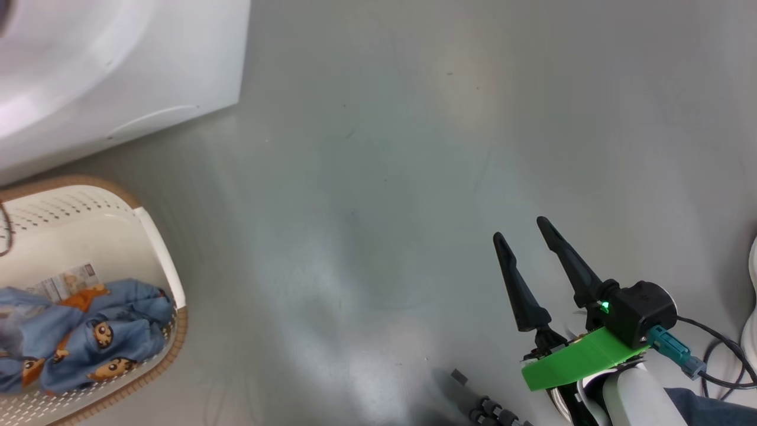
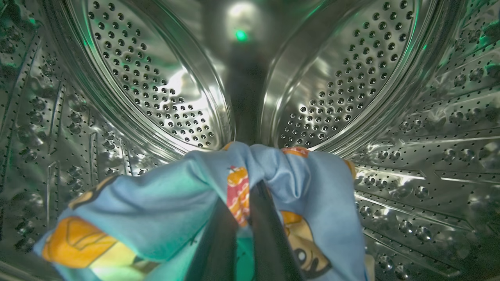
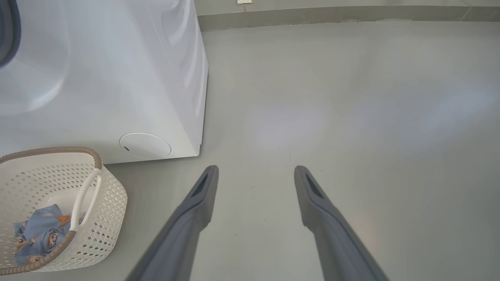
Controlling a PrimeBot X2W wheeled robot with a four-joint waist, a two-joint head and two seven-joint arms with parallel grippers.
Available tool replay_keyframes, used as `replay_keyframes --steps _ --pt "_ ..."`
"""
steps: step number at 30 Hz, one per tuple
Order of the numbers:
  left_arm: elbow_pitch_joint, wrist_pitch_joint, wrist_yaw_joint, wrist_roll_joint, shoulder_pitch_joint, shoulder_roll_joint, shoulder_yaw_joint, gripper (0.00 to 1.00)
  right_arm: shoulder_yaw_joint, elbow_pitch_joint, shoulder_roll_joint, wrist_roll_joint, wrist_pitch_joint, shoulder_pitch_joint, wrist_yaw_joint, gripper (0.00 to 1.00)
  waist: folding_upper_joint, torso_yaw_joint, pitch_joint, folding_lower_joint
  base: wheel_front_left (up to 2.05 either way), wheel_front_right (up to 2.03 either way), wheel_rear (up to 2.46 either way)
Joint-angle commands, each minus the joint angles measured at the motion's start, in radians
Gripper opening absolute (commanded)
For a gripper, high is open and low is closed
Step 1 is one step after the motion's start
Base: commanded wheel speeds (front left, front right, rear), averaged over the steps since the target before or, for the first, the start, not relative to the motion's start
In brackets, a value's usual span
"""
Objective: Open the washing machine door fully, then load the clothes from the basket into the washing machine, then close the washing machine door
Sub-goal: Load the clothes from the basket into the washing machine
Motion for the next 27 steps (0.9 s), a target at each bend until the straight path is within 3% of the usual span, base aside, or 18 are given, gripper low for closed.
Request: replay_keyframes --steps 1,16,23,24,26,27 --pt "-0.018 -0.011 -0.003 0.014 -0.017 0.046 -0.008 0.00 0.022 -0.022 -0.007 0.018 -0.005 0.033 0.002 1.00 0.0000 -0.004 0.008 0.0000 0.00 0.00 0.00" --pt "-0.306 -0.016 0.032 0.054 -0.046 0.052 0.040 0.00 0.034 -0.028 -0.002 0.027 -0.005 0.021 0.002 1.00 0.0000 -0.024 0.058 0.0000 0.00 0.00 0.00" --pt "-0.186 -0.016 0.036 0.083 -0.020 0.055 0.032 0.00 0.034 -0.018 0.000 0.031 -0.005 0.025 0.002 1.00 0.0000 -0.024 0.047 0.0000 0.00 0.00 0.00" --pt "-0.156 -0.016 0.038 0.087 -0.024 0.057 0.027 0.11 0.034 -0.016 0.000 0.031 -0.005 0.027 0.002 1.00 0.0000 -0.024 0.043 0.0000 0.00 0.00 0.00" --pt "-0.101 -0.016 0.041 0.089 -0.037 0.057 0.022 0.48 0.033 -0.014 0.001 0.032 -0.005 0.028 0.002 1.00 0.0000 -0.022 0.037 0.0000 0.00 0.00 0.00" --pt "-0.072 -0.016 0.041 0.093 -0.044 0.057 0.015 0.80 0.032 -0.013 0.001 0.033 -0.005 0.029 0.002 1.00 0.0000 -0.021 0.033 0.0000 0.00 0.00 0.00"
